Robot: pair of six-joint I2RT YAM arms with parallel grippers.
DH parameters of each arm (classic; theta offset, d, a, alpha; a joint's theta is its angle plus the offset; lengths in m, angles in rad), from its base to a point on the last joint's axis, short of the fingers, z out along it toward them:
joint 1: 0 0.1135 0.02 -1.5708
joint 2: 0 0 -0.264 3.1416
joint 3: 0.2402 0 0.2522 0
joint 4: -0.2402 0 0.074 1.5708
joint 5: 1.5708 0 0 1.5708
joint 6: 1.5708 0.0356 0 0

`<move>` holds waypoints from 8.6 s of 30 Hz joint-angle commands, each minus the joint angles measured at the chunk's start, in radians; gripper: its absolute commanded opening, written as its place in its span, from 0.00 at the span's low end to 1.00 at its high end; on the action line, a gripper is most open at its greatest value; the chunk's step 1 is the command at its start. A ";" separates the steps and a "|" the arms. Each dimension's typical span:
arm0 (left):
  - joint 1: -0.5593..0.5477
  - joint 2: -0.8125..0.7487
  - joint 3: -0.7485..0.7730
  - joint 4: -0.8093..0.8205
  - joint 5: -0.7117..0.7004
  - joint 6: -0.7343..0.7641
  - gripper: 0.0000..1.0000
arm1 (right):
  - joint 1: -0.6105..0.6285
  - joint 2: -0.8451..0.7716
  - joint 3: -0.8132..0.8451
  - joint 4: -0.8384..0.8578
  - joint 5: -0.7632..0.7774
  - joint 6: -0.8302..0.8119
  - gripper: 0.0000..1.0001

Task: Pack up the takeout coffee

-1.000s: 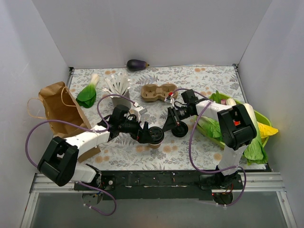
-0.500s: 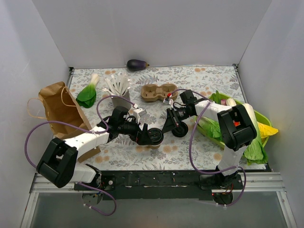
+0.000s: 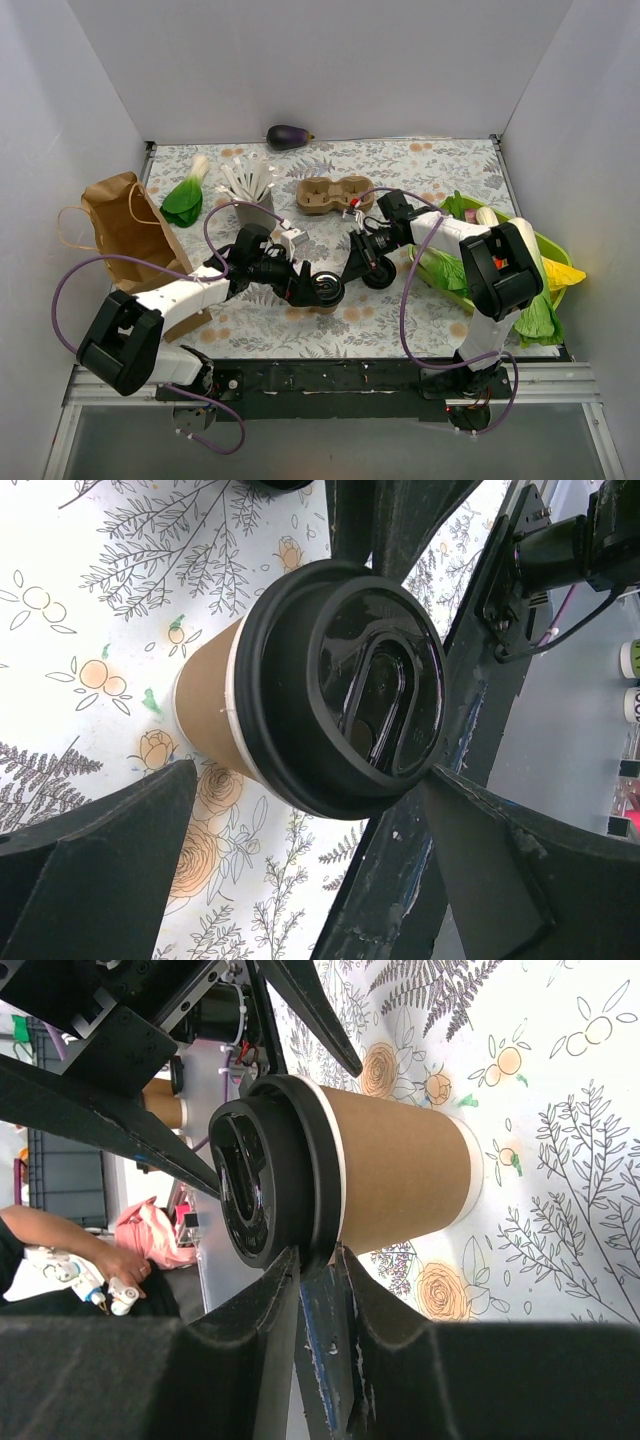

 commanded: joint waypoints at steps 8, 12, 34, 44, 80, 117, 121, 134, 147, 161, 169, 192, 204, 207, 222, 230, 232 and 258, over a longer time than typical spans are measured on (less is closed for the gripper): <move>0.001 -0.068 -0.011 -0.011 0.031 0.031 0.97 | 0.030 -0.044 0.025 -0.037 0.018 -0.051 0.31; 0.001 -0.068 -0.016 -0.011 0.019 0.029 0.97 | 0.030 -0.039 0.031 -0.037 0.024 -0.051 0.31; 0.079 -0.080 -0.003 -0.010 0.097 -0.130 0.98 | 0.030 -0.020 0.069 -0.099 -0.088 -0.096 0.95; 0.099 -0.060 -0.046 0.049 0.125 -0.195 0.98 | 0.042 0.046 0.068 -0.076 -0.090 -0.066 0.93; 0.145 0.103 -0.099 0.126 0.138 -0.188 0.97 | 0.077 0.183 0.066 -0.055 0.103 -0.123 0.76; 0.257 0.364 -0.082 0.162 0.183 -0.230 0.90 | 0.077 0.235 0.112 -0.095 0.180 -0.146 0.71; 0.255 0.283 -0.082 0.155 0.273 -0.178 0.90 | 0.071 0.211 0.167 -0.087 0.000 -0.128 0.84; 0.252 0.282 -0.049 0.129 0.339 -0.164 0.90 | 0.073 0.277 0.183 0.177 -0.179 0.198 0.98; 0.252 0.333 -0.010 0.126 0.349 -0.181 0.90 | 0.094 0.338 0.204 0.166 -0.101 0.216 0.91; 0.291 0.446 -0.036 0.162 0.246 -0.314 0.88 | 0.082 0.430 0.029 0.332 -0.100 0.504 0.80; 0.291 0.521 -0.066 0.156 0.160 -0.282 0.87 | 0.088 0.433 0.040 0.355 -0.088 0.506 0.77; 0.285 0.221 -0.042 0.139 0.358 -0.113 0.92 | 0.113 0.264 0.384 -0.107 0.068 -0.175 0.97; 0.291 0.049 -0.056 0.136 0.322 -0.193 0.91 | 0.113 0.224 0.339 -0.167 0.065 -0.203 0.98; 0.291 0.032 -0.037 0.031 0.318 -0.170 0.91 | 0.113 0.226 0.330 -0.161 0.065 -0.200 0.98; 0.344 0.041 -0.016 -0.011 0.201 -0.237 0.67 | 0.111 0.237 0.313 -0.167 0.081 -0.214 0.97; 0.352 0.006 0.013 -0.046 0.182 -0.264 0.69 | 0.111 0.240 0.313 -0.168 0.081 -0.220 0.96; 0.352 0.021 0.015 -0.081 0.111 -0.268 0.66 | 0.113 0.241 0.318 -0.168 0.081 -0.220 0.96; 0.352 0.136 0.033 -0.092 0.194 -0.219 0.70 | 0.113 0.264 0.327 -0.152 0.081 -0.203 0.96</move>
